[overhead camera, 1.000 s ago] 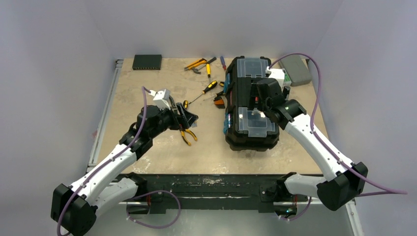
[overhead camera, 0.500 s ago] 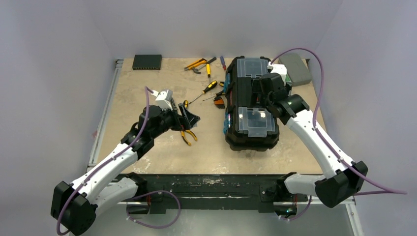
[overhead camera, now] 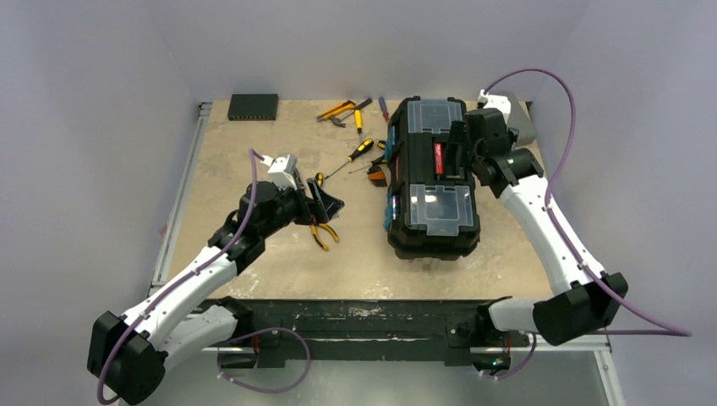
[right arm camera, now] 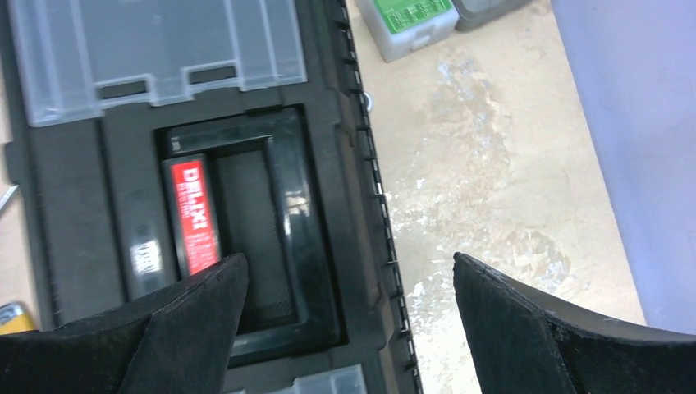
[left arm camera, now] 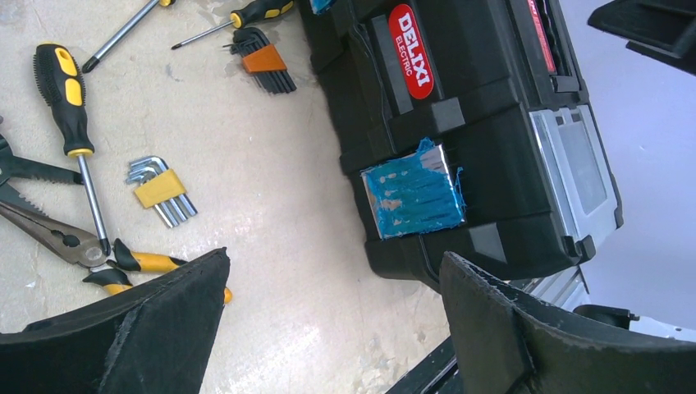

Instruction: Pack the tool kit

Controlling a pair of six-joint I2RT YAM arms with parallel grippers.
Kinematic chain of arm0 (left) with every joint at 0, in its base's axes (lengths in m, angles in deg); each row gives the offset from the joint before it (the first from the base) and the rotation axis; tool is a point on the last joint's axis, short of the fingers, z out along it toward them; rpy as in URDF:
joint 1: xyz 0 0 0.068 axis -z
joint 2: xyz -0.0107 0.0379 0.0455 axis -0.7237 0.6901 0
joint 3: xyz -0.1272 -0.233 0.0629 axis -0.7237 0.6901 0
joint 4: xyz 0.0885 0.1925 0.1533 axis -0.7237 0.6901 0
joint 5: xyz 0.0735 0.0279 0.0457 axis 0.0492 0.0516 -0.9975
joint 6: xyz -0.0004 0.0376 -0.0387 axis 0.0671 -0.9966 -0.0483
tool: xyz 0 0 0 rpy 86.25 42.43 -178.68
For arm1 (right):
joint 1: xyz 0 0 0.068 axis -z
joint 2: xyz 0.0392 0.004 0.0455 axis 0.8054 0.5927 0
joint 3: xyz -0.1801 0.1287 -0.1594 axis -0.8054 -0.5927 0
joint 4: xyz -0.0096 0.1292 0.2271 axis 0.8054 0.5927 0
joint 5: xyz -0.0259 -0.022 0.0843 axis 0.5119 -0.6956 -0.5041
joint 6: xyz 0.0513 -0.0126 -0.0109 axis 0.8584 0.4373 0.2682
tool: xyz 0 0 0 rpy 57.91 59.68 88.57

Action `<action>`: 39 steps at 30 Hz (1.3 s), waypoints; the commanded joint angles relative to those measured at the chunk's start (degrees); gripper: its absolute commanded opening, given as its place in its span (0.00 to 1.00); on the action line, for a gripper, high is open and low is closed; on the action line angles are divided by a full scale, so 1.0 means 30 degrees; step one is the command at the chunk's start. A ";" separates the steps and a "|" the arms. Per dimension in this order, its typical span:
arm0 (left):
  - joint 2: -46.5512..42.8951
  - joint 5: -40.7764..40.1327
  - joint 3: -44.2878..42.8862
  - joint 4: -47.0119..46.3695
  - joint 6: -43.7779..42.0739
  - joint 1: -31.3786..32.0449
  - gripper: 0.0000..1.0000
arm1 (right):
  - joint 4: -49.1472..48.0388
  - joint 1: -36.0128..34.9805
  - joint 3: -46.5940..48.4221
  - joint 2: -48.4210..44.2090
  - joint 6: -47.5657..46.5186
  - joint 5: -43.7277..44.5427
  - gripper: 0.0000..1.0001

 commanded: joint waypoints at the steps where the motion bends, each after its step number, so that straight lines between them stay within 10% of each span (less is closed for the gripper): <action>1: 0.0226 0.0153 -0.0508 -0.0974 0.0049 0.0061 0.95 | -0.0357 0.0702 -0.0515 0.0734 -0.0663 -0.0585 0.91; 19: 0.0655 0.0312 -0.0607 -0.1188 0.0158 0.0204 0.95 | -0.0801 0.1022 -0.2572 0.1560 0.0299 0.0018 0.85; 26: 0.0986 0.0363 -0.0710 -0.1383 0.0348 0.0569 0.95 | -0.0908 0.2134 -0.2989 0.1427 0.0939 -0.0405 0.41; 35: 0.3519 -0.0397 -0.1870 -0.1983 0.0803 0.2776 0.95 | -0.5530 0.4814 -0.7701 -0.0173 0.2807 -0.7769 0.01; 39: 0.4588 0.0050 -0.1837 -0.3024 0.1435 0.2988 0.95 | -0.6492 0.6516 -0.8716 -0.0341 0.3068 -1.0126 0.00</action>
